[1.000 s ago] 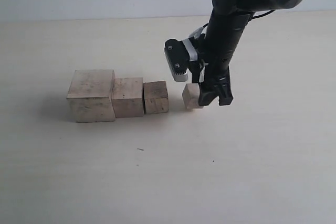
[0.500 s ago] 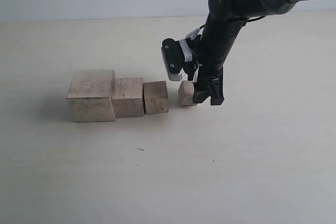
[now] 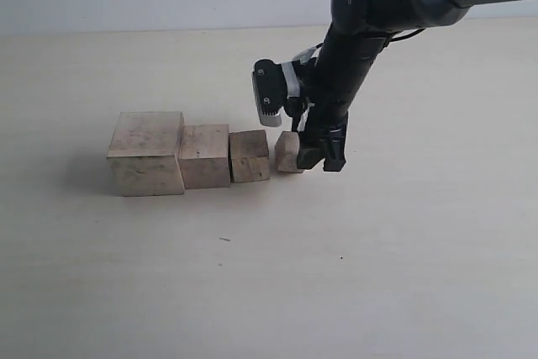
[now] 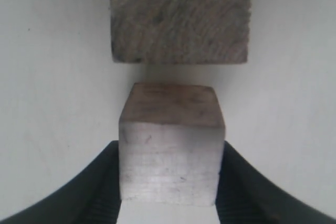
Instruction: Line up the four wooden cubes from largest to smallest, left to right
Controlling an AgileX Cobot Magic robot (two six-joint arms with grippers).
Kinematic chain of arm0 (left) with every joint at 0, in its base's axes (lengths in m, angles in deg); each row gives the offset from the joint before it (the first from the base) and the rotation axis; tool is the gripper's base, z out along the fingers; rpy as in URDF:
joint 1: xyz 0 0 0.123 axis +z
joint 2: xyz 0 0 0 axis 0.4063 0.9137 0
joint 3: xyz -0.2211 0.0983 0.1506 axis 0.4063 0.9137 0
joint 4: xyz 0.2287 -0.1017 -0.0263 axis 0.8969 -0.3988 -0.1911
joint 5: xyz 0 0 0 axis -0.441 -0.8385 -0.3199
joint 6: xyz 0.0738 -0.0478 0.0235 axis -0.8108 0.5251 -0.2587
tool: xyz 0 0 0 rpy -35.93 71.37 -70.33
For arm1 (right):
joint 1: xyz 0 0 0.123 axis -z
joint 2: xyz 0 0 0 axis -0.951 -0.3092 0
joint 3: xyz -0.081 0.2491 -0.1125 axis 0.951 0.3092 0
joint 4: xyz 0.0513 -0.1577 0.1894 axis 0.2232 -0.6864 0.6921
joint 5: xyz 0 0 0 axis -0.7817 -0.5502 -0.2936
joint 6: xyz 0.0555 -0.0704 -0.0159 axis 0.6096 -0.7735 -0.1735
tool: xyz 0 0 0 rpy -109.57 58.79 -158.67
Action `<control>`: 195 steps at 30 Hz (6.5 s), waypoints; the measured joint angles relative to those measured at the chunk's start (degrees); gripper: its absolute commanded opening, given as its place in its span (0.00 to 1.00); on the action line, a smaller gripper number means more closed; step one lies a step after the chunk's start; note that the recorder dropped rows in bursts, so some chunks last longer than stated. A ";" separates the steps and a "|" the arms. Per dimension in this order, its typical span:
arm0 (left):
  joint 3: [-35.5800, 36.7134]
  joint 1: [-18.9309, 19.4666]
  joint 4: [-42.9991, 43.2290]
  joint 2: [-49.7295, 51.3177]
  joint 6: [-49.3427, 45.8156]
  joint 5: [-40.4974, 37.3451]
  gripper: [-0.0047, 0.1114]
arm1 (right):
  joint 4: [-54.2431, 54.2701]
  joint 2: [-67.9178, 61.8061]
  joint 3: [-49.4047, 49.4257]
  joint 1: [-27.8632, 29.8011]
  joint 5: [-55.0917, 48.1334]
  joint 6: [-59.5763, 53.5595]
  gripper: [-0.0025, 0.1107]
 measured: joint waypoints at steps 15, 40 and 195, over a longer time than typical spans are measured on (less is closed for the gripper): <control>0.00 0.00 0.00 0.00 0.00 0.00 0.04 | 0.73 -0.33 -0.24 -1.16 0.35 0.76 0.03; 0.00 0.00 0.00 0.00 0.00 0.00 0.04 | 0.96 -0.96 -0.24 -1.16 -0.56 7.99 0.58; 0.00 0.00 0.00 0.00 0.00 0.00 0.04 | -12.06 103.65 65.16 31.10 29.57 79.00 0.02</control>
